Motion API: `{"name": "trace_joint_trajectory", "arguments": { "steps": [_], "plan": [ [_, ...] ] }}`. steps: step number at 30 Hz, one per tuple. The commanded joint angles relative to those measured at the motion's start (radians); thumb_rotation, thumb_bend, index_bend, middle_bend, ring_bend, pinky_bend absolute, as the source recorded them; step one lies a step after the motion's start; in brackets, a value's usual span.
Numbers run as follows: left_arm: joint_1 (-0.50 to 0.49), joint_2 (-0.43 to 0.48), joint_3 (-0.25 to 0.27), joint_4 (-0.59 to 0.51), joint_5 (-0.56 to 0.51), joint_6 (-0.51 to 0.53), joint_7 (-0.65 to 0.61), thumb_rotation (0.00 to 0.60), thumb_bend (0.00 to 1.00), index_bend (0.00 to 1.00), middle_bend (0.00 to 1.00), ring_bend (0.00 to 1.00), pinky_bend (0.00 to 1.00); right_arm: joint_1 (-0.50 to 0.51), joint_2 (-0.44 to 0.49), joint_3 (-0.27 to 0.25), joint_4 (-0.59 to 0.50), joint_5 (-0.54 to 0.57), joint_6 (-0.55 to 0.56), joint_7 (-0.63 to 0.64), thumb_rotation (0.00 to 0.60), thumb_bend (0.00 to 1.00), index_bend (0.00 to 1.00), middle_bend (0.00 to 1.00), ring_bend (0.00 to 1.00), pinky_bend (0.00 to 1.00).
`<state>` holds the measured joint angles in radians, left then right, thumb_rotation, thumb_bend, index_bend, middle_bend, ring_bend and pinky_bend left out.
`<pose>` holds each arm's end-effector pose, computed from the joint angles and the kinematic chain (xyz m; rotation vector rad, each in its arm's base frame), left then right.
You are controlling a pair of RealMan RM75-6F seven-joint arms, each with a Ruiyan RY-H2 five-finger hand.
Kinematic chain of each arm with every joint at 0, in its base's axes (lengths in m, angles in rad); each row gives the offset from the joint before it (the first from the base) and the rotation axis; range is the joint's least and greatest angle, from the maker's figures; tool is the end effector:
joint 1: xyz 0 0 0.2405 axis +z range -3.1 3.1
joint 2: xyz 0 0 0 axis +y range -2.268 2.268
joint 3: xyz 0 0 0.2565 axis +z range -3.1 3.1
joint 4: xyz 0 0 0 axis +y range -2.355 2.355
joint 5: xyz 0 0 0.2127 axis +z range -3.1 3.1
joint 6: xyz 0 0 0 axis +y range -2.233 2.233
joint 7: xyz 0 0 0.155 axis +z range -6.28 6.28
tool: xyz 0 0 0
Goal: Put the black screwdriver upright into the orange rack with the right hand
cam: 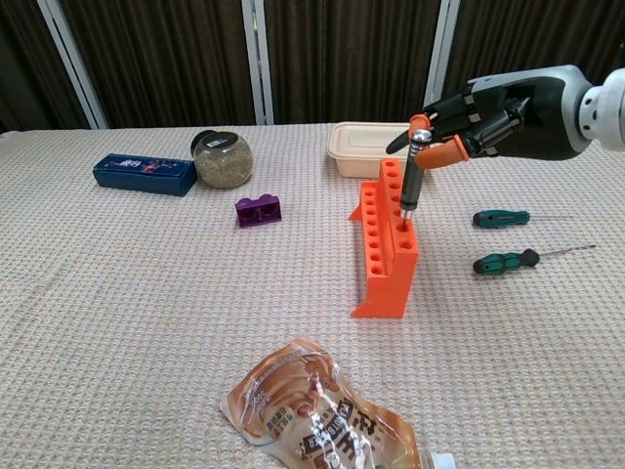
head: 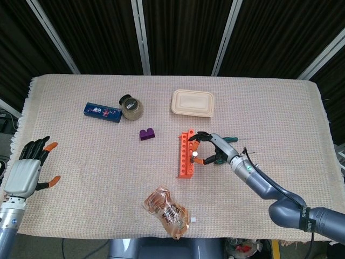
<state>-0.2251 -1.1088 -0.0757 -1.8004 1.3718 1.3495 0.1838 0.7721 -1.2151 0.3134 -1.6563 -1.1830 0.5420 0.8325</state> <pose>-0.2652 0.2315 0.1323 -1.4706 -0.9576 -0.8851 -0.1256 -0.3698 0.0422 1.5019 -2.1135 1.2476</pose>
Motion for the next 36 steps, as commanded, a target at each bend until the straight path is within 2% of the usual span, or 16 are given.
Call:
{"name": "trace_joint_trajectory", "arguments": {
  "steps": [1, 14, 36],
  "plan": [
    [0.000, 0.001, 0.000, -0.004, 0.001, 0.001, 0.004, 0.600, 0.19, 0.14, 0.00, 0.00, 0.00, -0.006, -0.009, -0.003, 0.010, -0.008, 0.000, 0.007, 0.600, 0.29, 0.65, 0.23, 0.00, 0.00],
    [-0.002, 0.002, 0.001, -0.014, 0.004, 0.002, 0.014, 0.600, 0.19, 0.14, 0.00, 0.00, 0.00, -0.017, -0.019, 0.001, -0.001, -0.042, 0.010, 0.017, 0.600, 0.29, 0.65, 0.23, 0.00, 0.00],
    [-0.003, -0.001, 0.002, 0.001, 0.001, -0.004, -0.001, 0.600, 0.19, 0.13, 0.00, 0.00, 0.00, -0.012, -0.060, -0.002, 0.009, -0.006, 0.018, -0.032, 0.600, 0.29, 0.65, 0.23, 0.00, 0.00]
  ]
}}
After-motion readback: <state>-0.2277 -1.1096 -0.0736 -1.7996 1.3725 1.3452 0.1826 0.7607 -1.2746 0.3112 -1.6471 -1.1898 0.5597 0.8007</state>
